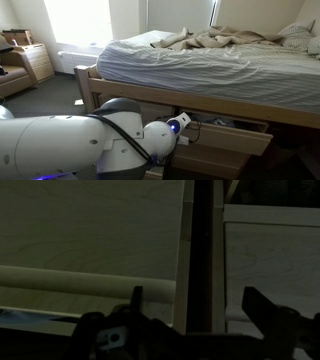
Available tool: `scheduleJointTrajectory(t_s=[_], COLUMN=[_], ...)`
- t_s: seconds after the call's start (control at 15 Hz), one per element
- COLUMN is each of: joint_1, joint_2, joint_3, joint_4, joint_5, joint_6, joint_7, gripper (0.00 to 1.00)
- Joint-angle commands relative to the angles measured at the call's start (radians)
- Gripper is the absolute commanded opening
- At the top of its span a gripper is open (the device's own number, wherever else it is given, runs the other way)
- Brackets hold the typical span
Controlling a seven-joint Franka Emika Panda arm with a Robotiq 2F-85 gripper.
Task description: Close the top drawer of the bed.
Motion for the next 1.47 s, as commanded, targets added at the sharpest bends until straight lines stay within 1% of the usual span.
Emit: scheduleJointTrajectory(t_s=[0.0, 0.2, 0.27, 0.33, 0.4, 0.47, 0.53, 0.6, 0.73, 0.8, 0.93, 1.0, 1.07, 1.13, 1.2, 1.27, 1.33, 1.4], joint_1=[-0.003, -0.006, 0.003, 0.010, 0.032, 0.065, 0.097, 0.147, 0.177, 0.196, 0.195, 0.184, 0.181, 0.154, 0.094, 0.056, 0.022, -0.020], joint_2=[0.000, 0.000, -0.014, -0.012, -0.022, -0.045, -0.039, -0.051, -0.037, -0.039, -0.049, -0.048, -0.061, -0.053, 0.006, 0.022, 0.020, -0.006], joint_3=[0.003, 0.005, -0.011, -0.015, -0.041, -0.085, -0.120, -0.183, -0.224, -0.246, -0.243, -0.225, -0.231, -0.196, -0.080, -0.025, 0.026, 0.058], joint_4=[-0.002, -0.003, -0.009, 0.001, 0.013, 0.026, 0.064, 0.098, 0.132, 0.136, 0.111, 0.098, 0.081, 0.071, 0.139, 0.149, 0.134, 0.049], joint_5=[0.000, 0.000, 0.001, 0.006, 0.020, 0.048, 0.078, 0.126, 0.175, 0.189, 0.175, 0.160, 0.167, 0.138, 0.058, 0.010, -0.035, -0.061], joint_6=[0.000, 0.000, 0.017, 0.010, 0.013, 0.006, 0.013, -0.003, -0.015, -0.001, 0.048, 0.072, 0.129, 0.145, 0.105, 0.113, 0.112, 0.111], joint_7=[0.000, 0.000, 0.003, 0.005, 0.013, 0.033, 0.042, 0.059, 0.060, 0.065, 0.060, 0.055, 0.065, 0.052, -0.003, -0.025, -0.035, 0.009], gripper=[1.00, 1.00, 1.00, 1.00, 1.00, 1.00, 1.00, 1.00, 1.00, 1.00, 1.00, 1.00, 1.00, 1.00, 1.00, 1.00, 1.00, 1.00])
